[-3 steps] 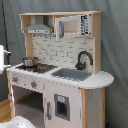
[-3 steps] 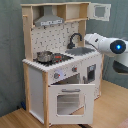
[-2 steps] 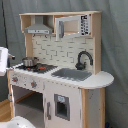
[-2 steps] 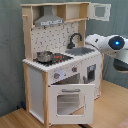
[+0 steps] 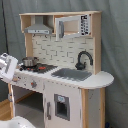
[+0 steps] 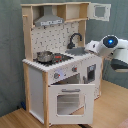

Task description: Play with the kitchen

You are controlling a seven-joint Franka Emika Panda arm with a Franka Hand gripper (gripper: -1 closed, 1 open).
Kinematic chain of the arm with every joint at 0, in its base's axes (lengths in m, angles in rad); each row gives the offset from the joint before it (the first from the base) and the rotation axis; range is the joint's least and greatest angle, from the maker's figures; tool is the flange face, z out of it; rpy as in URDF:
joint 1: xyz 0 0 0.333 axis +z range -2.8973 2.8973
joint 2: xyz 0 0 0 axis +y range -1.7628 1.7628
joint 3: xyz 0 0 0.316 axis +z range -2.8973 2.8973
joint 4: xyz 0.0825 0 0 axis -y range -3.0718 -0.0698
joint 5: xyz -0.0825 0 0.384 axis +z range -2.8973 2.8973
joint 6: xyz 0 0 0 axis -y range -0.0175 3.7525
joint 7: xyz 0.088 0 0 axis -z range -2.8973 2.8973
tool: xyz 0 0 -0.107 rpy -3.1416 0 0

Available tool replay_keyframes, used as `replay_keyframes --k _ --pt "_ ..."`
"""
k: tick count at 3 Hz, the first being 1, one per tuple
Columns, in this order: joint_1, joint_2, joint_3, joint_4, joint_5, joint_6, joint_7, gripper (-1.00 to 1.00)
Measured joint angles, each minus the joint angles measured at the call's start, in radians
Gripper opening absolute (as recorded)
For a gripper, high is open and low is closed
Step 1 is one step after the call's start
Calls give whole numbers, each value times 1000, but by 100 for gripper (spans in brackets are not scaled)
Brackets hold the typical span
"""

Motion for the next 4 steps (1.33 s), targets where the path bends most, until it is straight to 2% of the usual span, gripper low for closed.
replay_keyframes --k 1,2,4 --pt "-1 31 0 -42 72 10 -70 100" --pt "-2 68 0 -61 139 30 -134 100" --pt "-12 156 -1 -98 243 108 -262 100"
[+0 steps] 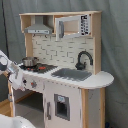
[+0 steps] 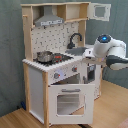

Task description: Play with the kitchen

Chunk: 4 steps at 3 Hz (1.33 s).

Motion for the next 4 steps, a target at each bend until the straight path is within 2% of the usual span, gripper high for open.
replay_keyframes --k 2,4 --pt "-9 102 0 -63 38 164 -105 100" --pt "-10 240 17 -95 38 331 -139 100"
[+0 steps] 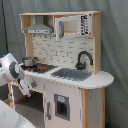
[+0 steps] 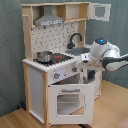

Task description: Play with the kitchen

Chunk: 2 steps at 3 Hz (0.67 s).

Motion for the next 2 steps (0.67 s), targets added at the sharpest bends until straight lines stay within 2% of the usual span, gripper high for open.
replay_keyframes --k 2 --pt "0 143 44 -30 0 150 2 100"
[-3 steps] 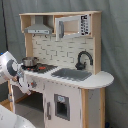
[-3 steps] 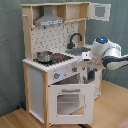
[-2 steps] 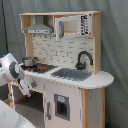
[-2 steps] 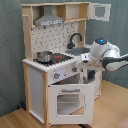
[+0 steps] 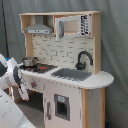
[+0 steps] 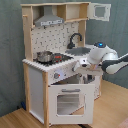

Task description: Play with the kitchen

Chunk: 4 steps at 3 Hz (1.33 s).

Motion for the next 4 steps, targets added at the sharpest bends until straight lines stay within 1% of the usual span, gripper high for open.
replay_keyframes --k 1,2,3,4 --pt "0 10 2 -3 0 10 0 -100" --pt "0 75 3 -31 0 60 0 -100" --pt "2 169 4 -67 1 75 10 -100" --pt "1 262 29 -67 1 97 39 -100"
